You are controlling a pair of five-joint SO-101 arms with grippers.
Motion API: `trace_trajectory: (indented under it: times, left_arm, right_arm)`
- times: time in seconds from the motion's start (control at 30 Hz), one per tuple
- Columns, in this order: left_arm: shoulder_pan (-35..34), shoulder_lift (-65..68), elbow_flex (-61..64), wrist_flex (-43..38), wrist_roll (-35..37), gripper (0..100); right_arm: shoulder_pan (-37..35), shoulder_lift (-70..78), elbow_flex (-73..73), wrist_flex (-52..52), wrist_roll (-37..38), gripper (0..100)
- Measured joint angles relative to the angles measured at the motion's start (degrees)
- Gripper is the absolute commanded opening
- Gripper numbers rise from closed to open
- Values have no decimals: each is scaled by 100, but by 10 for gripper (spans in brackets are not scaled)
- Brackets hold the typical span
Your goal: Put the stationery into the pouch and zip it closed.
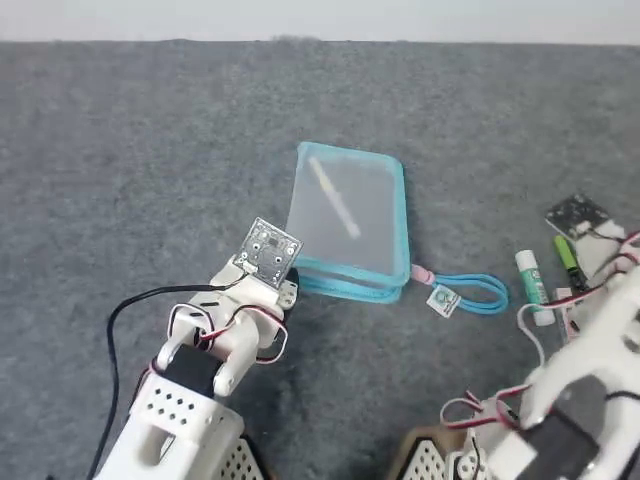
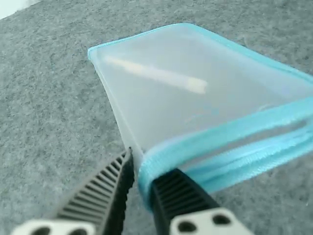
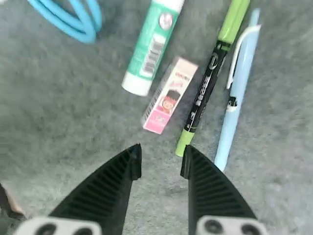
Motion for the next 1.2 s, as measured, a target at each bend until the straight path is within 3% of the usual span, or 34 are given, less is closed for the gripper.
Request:
trace_trajectory:
  times: [0.3,0.5,1.03,1.2]
  left_arm:
    - [-290,0,105,0,0,11]
    - [-308,0,105,0,0,11]
    - [-343,0,105,0,0,11]
    - [-343,0,105,0,0,11]
  right_arm:
    - [360,958,-352,-62,299,143]
    - [747,1793,-1371,-229,299,143]
    - [862,4747,-3684,-264,571,137]
    - [897,4844,-3833,-273,571,6]
